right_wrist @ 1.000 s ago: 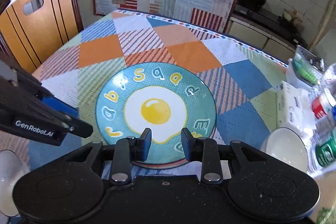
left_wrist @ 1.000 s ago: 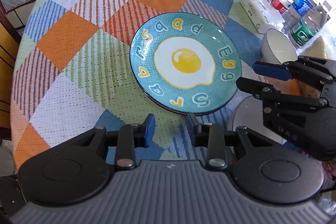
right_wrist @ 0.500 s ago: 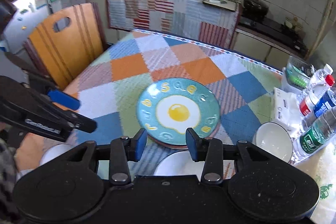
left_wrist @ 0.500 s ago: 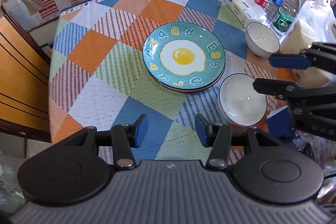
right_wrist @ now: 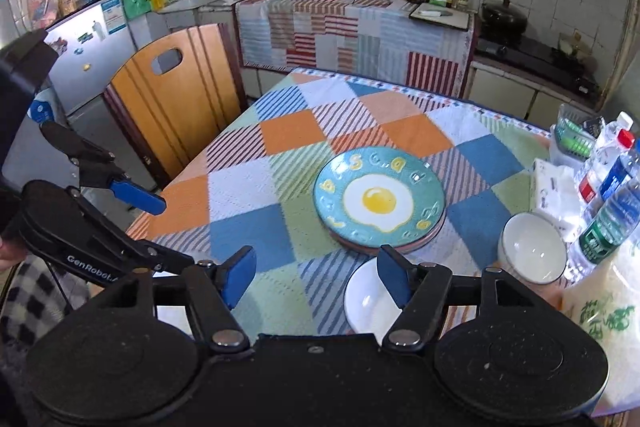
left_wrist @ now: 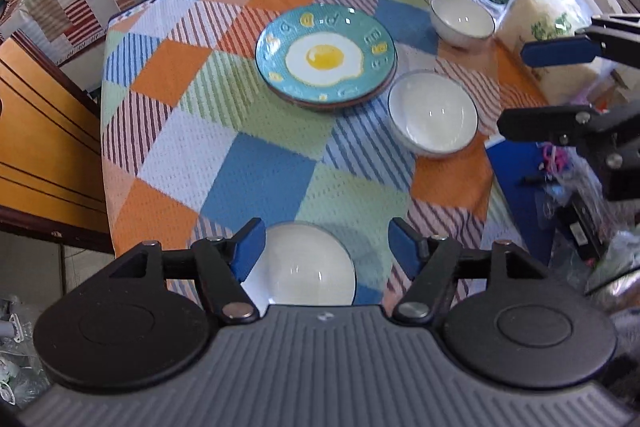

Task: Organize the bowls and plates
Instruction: 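Move the left tool toward a white bowl on the table, then close the left tool on the white bowl's rim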

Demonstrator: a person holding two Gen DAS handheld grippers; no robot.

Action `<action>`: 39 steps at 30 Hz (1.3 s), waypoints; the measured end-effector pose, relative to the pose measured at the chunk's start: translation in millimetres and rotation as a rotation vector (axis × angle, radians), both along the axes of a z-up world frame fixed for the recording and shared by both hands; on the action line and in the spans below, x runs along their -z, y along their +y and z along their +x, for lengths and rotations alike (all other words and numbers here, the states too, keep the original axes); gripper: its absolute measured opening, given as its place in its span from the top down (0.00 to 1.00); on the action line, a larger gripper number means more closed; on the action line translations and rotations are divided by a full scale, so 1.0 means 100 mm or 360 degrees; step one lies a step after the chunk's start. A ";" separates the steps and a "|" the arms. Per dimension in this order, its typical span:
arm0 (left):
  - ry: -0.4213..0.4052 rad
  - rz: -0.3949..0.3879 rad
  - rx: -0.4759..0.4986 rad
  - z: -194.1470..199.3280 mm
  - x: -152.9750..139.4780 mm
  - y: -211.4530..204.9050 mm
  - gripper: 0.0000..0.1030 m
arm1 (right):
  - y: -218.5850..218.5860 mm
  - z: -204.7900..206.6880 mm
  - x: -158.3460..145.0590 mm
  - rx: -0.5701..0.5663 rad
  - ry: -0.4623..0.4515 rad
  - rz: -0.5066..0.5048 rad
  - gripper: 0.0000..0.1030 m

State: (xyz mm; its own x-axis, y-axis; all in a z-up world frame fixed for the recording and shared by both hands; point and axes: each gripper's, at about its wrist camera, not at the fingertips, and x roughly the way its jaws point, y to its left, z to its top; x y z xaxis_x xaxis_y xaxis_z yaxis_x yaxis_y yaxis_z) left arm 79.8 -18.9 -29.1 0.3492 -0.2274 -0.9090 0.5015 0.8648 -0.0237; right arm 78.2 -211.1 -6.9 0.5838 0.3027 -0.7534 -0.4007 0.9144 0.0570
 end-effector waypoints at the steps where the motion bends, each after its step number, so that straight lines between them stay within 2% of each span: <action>1: 0.0018 -0.0003 0.0007 -0.03 0.03 0.03 0.30 | 0.03 -0.02 0.02 -0.0011 0.0014 -0.0008 0.30; 4: 0.0064 -0.0005 -0.0021 -0.06 0.14 0.13 0.28 | 0.12 -0.03 0.11 -0.0053 0.0076 -0.0043 0.27; 7: 0.0092 0.0004 -0.0049 -0.09 0.25 0.22 0.25 | 0.21 -0.02 0.23 -0.0086 0.0124 -0.0063 0.11; 8: 0.0093 0.0009 -0.0053 -0.10 0.28 0.25 0.24 | 0.23 -0.03 0.28 -0.0100 0.0132 -0.0053 0.10; 14: 0.0119 0.0024 -0.0087 -0.12 0.45 0.40 0.19 | 0.36 0.02 0.64 -0.0224 0.0213 -0.0015 0.10; 25: 0.0216 0.0068 -0.0135 0.00 0.77 0.60 0.16 | 0.65 0.12 1.40 -0.0443 0.0545 0.0022 0.10; 31: 0.0284 0.0051 -0.0174 0.06 0.99 0.70 0.16 | 0.92 0.14 1.62 -0.0588 0.0593 0.0019 0.10; 39: 0.0363 -0.0010 -0.0242 0.16 1.23 0.79 0.18 | 1.24 0.23 1.80 -0.0688 0.0589 -0.0027 0.10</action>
State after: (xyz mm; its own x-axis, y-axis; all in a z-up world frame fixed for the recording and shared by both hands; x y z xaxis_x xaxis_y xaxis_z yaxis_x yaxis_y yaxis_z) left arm 96.2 60.2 -152.2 0.1664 -0.1938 -0.9668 0.3472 0.9292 -0.1265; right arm 101.2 -86.8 -187.2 0.1054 0.4414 -0.8911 -0.6950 0.6736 0.2515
